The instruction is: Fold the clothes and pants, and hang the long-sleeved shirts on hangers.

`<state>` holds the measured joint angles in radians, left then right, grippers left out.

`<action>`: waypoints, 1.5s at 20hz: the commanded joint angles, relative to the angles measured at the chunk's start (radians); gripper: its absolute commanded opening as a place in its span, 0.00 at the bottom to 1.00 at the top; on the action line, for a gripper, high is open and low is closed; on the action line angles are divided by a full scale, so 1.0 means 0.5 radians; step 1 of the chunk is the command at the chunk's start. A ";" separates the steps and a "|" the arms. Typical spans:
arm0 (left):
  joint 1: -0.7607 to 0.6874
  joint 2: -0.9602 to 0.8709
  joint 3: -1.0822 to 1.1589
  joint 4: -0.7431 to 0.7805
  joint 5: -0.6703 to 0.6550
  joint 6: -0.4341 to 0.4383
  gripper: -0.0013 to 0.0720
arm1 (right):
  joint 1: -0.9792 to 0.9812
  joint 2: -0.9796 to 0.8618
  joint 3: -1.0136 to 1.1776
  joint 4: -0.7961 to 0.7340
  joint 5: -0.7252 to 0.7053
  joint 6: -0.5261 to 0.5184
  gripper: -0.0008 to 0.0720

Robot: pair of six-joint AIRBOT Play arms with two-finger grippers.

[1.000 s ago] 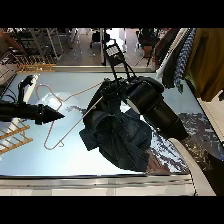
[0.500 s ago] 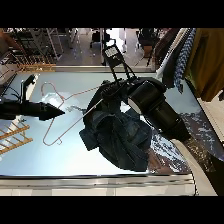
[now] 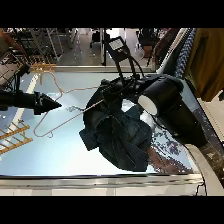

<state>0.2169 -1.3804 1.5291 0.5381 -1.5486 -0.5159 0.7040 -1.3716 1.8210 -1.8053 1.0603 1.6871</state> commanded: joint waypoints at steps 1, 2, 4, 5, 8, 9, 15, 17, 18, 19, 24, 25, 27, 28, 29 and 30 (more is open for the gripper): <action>-0.006 0.000 0.150 0.022 -0.017 0.000 0.05 | 0.001 0.027 0.004 0.031 0.051 -0.014 0.05; -0.016 0.001 0.171 0.017 -0.021 -0.001 0.05 | 0.001 0.027 0.004 0.045 0.043 -0.014 0.05; -0.042 -0.002 0.171 0.018 -0.021 -0.001 0.05 | 0.002 0.027 0.004 0.094 0.030 -0.014 0.05; -0.057 -0.005 0.171 0.019 -0.010 -0.001 0.05 | 0.002 0.028 0.004 0.106 0.032 -0.014 0.05; -0.101 -0.005 0.170 0.017 0.008 -0.064 0.05 | 0.002 0.028 0.005 0.139 0.030 -0.014 0.05; -0.135 -0.007 0.170 0.019 0.008 -0.128 0.05 | 0.002 0.028 0.005 0.152 0.018 -0.014 0.05; -0.451 -0.079 0.169 0.189 0.011 -0.455 0.05 | 0.002 0.108 0.034 0.212 -0.045 -0.014 0.05; -0.513 -0.119 0.169 0.269 0.111 -0.593 0.05 | 0.002 0.198 0.034 0.250 -0.028 -0.015 0.05; -0.524 -0.131 0.169 0.262 0.215 -0.640 0.05 | 0.002 0.242 0.034 0.282 0.006 -0.027 0.05; -0.529 -0.137 0.169 0.237 0.356 -0.672 0.05 | 0.002 0.278 0.033 0.340 0.056 -0.067 0.05; -0.494 -0.141 0.168 -0.312 0.836 -0.576 0.05 | 0.002 0.372 0.033 0.464 0.481 -0.136 0.05; -0.491 -0.147 0.168 -0.467 0.839 -0.487 0.05 | 0.002 0.370 0.021 0.475 0.529 -0.137 0.05; -0.511 -0.166 0.167 -0.571 0.848 -0.454 0.05 | 0.002 0.369 -0.036 0.629 0.507 -0.216 0.05; -0.534 -0.175 0.163 -0.561 0.848 -0.449 0.05 | 0.003 0.369 -0.067 0.745 0.483 -0.268 0.05; -0.562 -0.183 0.151 -0.556 0.858 -0.428 0.05 | 0.003 0.369 -0.091 0.837 0.466 -0.298 0.05; -0.584 -0.186 0.134 -0.561 0.892 -0.407 0.05 | 0.003 0.369 -0.105 0.902 0.471 -0.323 0.05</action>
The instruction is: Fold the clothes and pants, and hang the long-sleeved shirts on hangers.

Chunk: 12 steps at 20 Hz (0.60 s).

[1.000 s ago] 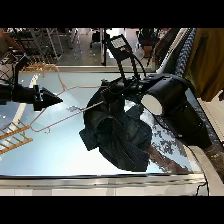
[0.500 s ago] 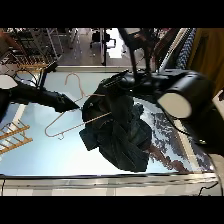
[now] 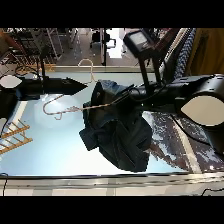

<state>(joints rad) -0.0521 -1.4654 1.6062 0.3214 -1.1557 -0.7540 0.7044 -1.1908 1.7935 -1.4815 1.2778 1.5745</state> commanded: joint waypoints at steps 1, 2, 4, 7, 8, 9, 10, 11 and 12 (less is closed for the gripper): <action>-0.057 -0.016 -0.043 -0.145 0.167 0.083 0.05 | 0.012 0.007 -0.053 0.269 0.047 -0.100 0.05; -0.057 -0.016 -0.065 -0.187 0.221 0.108 0.05 | 0.017 0.008 -0.053 0.256 0.061 -0.101 0.05; -0.031 -0.016 -0.110 -0.415 0.256 0.256 0.05 | 0.018 0.008 -0.053 0.194 0.111 -0.101 0.05; 0.024 -0.007 -0.134 -0.533 0.240 0.388 0.05 | 0.014 0.007 -0.053 0.041 0.094 -0.098 0.05; 0.036 -0.002 -0.134 -0.534 0.240 0.407 0.05 | 0.012 0.007 -0.053 0.019 0.078 -0.095 0.05; 0.051 0.006 -0.134 -0.534 0.242 0.432 0.05 | 0.012 0.007 -0.053 -0.007 0.070 -0.094 0.05; 0.068 0.021 -0.134 -0.534 0.249 0.449 0.05 | 0.012 0.007 -0.053 -0.034 0.069 -0.089 0.05; 0.086 0.044 -0.134 -0.534 0.262 0.475 0.05 | 0.012 0.007 -0.053 -0.052 0.066 -0.079 0.05; 0.105 0.072 -0.134 -0.527 0.294 0.511 0.05 | 0.012 0.007 -0.053 -0.068 0.056 -0.072 0.05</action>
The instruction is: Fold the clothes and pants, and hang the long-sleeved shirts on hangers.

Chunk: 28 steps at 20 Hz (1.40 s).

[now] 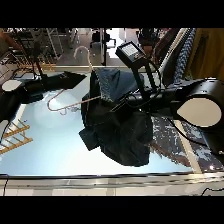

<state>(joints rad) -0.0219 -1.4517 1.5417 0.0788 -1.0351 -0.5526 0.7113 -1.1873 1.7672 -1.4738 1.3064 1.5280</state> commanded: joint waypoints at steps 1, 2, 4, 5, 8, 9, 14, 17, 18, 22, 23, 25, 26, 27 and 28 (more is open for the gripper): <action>0.056 0.076 -0.005 -0.013 0.106 0.126 0.05 | -0.002 0.000 -0.001 -0.084 -0.018 0.054 0.05; 0.060 0.110 -0.005 0.056 0.182 0.125 0.05 | 0.004 0.000 -0.001 -0.066 -0.047 0.061 0.05; 0.059 0.153 -0.005 0.166 0.272 0.125 0.05 | 0.053 -0.001 -0.001 -0.035 -0.090 0.060 0.05; 0.056 0.157 -0.005 0.155 0.269 0.125 0.05 | 0.092 -0.003 -0.001 -0.037 -0.096 0.052 0.05; 0.046 0.153 -0.005 0.139 0.274 0.126 0.05 | 0.175 -0.043 -0.001 -0.048 -0.092 0.043 0.05; 0.046 0.153 -0.006 0.139 0.266 0.127 0.05 | 0.175 -0.065 -0.001 -0.063 -0.101 0.043 0.05; 0.046 0.153 -0.007 0.140 0.050 0.294 0.05 | 0.093 -0.185 0.000 -0.223 -0.479 0.043 0.05; 0.085 0.153 -0.007 0.192 0.066 0.248 0.05 | -0.053 -0.202 0.000 -0.417 -0.681 0.074 0.05; 0.109 0.153 -0.007 0.299 0.083 0.137 0.05 | -0.136 -0.201 0.001 -0.462 -0.822 0.149 0.05; 0.169 0.173 -0.006 0.619 0.317 -0.196 0.05 | -0.411 -0.204 0.001 -0.400 -1.162 0.473 0.05; 0.164 0.204 -0.006 0.620 0.397 -0.196 0.05 | -0.411 -0.208 0.000 -0.399 -1.159 0.472 0.05; 0.102 0.283 -0.006 0.623 0.540 -0.195 0.05 | -0.411 -0.233 0.000 -0.396 -1.158 0.470 0.05; 0.078 0.316 -0.006 0.623 0.562 -0.196 0.05 | -0.411 -0.249 0.000 -0.397 -1.159 0.470 0.05; 0.053 0.343 -0.006 0.623 0.561 -0.197 0.05 | -0.411 -0.265 0.000 -0.397 -1.160 0.470 0.05; 0.028 0.364 -0.006 0.636 0.560 -0.198 0.05 | -0.411 -0.282 0.000 -0.397 -1.163 0.470 0.05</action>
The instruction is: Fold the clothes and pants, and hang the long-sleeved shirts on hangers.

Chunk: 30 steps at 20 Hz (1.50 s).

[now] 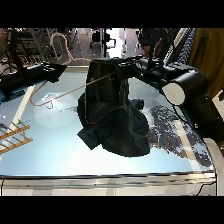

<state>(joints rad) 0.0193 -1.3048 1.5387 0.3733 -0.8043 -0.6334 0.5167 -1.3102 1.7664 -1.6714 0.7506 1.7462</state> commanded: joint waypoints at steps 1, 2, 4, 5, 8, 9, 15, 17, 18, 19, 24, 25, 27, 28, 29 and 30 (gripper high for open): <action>-0.072 0.085 0.000 0.075 0.100 -0.053 0.05 | -0.022 -0.051 0.002 -0.002 -0.053 0.034 0.05; -0.085 0.095 0.000 0.137 0.099 -0.111 0.05 | -0.022 -0.063 0.002 -0.002 -0.056 0.034 0.05; -0.099 0.096 0.000 0.366 0.098 -0.269 0.05 | -0.022 -0.072 0.002 -0.002 -0.072 0.034 0.05; -0.101 0.090 0.000 0.491 0.098 -0.346 0.05 | -0.021 -0.072 0.002 0.001 -0.079 0.033 0.05; -0.104 0.049 -0.001 0.649 0.100 -0.472 0.05 | -0.012 -0.072 0.002 0.137 -0.086 0.021 0.05; -0.117 0.029 -0.001 0.646 0.122 -0.487 0.05 | 0.002 -0.068 0.002 0.194 -0.085 -0.021 0.05; -0.351 -0.013 -0.001 0.664 0.736 -0.567 0.05 | 0.257 0.014 0.008 0.251 0.003 -0.127 0.05; -0.434 -0.013 -0.001 0.754 0.748 -0.568 0.05 | 0.316 0.038 0.037 0.248 0.003 -0.131 0.05; -0.472 -0.013 -0.001 0.831 0.747 -0.568 0.05 | 0.330 0.047 0.053 0.245 0.003 -0.134 0.05; -0.509 -0.013 -0.001 0.906 0.745 -0.567 0.05 | 0.331 0.053 0.067 0.246 0.005 -0.162 0.05; -0.575 -0.013 -0.001 0.942 0.690 -0.552 0.05 | 0.326 0.062 0.069 0.240 0.169 -0.182 0.05; -0.567 -0.013 -0.001 0.941 0.724 -0.553 0.05 | 0.327 0.063 0.069 0.240 0.255 -0.183 0.05; -0.504 -0.013 -0.001 0.792 0.827 -0.552 0.05 | 0.327 0.062 0.069 0.239 0.465 -0.235 0.05; -0.454 -0.014 -0.001 0.683 0.866 -0.551 0.05 | 0.327 0.062 0.069 0.240 0.575 -0.258 0.05; -0.407 -0.020 -0.001 0.594 0.878 -0.530 0.05 | 0.327 0.061 0.069 0.240 0.667 -0.294 0.05; -0.359 -0.031 -0.001 0.480 0.855 -0.440 0.05 | 0.327 0.058 0.069 0.241 0.756 -0.352 0.05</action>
<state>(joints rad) -0.2096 -1.3140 1.5383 0.7403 -0.4171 -0.8974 0.6788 -1.2797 1.8008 -1.5555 0.9668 1.6218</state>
